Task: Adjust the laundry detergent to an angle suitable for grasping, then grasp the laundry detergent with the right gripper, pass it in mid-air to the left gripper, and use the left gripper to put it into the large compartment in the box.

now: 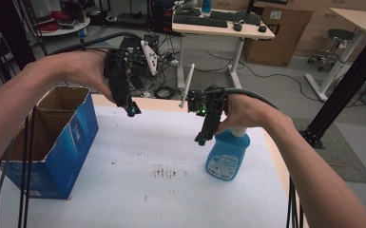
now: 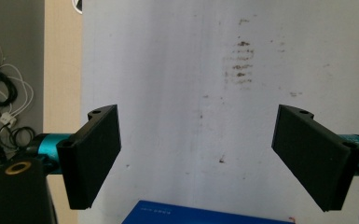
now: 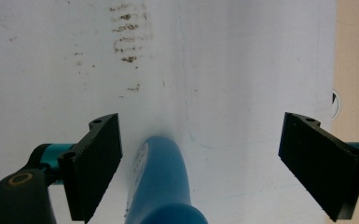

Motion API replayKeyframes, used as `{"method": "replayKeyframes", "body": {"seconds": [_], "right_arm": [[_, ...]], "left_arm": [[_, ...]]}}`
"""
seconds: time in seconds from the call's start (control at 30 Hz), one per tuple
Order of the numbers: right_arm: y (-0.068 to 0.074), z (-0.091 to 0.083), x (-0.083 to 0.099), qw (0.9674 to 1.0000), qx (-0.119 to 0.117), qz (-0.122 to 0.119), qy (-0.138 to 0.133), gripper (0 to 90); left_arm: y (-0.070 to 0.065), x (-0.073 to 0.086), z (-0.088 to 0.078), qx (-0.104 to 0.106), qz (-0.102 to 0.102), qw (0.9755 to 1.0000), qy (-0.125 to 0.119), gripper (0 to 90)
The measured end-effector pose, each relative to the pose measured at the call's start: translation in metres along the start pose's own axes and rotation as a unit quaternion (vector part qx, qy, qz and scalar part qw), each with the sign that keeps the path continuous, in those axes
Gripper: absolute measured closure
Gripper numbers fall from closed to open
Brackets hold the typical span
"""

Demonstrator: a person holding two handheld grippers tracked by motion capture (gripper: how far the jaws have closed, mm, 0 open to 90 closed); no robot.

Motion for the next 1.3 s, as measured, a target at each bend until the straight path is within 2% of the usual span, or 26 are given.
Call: {"method": "replayKeyframes", "body": {"seconds": [0.1,0.27,0.7,0.83,0.97,1.1,1.23,1.3], "right_arm": [[0.002,-0.002,0.001,1.0,0.002,-0.004,0.003,12.6],[0.004,-0.002,0.004,1.0,-0.002,-0.003,0.005,12.6],[0.004,-0.006,0.004,1.0,-0.001,-0.005,-0.004,12.6],[0.004,-0.005,0.004,1.0,0.004,-0.005,0.002,12.6],[0.004,-0.007,0.007,1.0,0.008,0.003,0.001,12.6],[0.003,-0.013,0.015,0.9997,0.009,0.017,-0.013,12.6],[0.004,-0.015,0.017,0.9996,0.007,0.022,-0.019,12.6],[0.005,-0.022,0.03,0.9983,0.006,0.043,-0.037,12.6]], "left_arm": [[0.0,-0.001,0.0,0.004,0.0,1.0,-0.001,15.6],[0.007,-0.002,0.004,-0.005,-0.01,0.9999,-0.001,15.5],[0.005,0.003,0.003,-0.013,-0.012,0.9997,0.014,15.6],[0.005,0.002,0.001,-0.013,-0.013,0.9997,0.012,15.6],[0.004,0.0,0.002,-0.013,-0.012,0.9998,0.011,15.6],[0.002,-0.002,0.001,-0.012,-0.01,0.9998,0.01,15.6],[0.002,-0.003,0.001,-0.012,-0.009,0.9998,0.01,15.6],[0.002,-0.004,0.002,-0.011,-0.011,0.9999,0.006,15.6]]}}
Point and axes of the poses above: each handheld gripper's, and its own axes: z roughly forward along the jaws, x roughly out of its underside, y roughly to its left, the point moved 6 cm from there along z, roughly forward along the jaws, and after that the axes turned 6 degrees about -x, right-handed, at the moved point
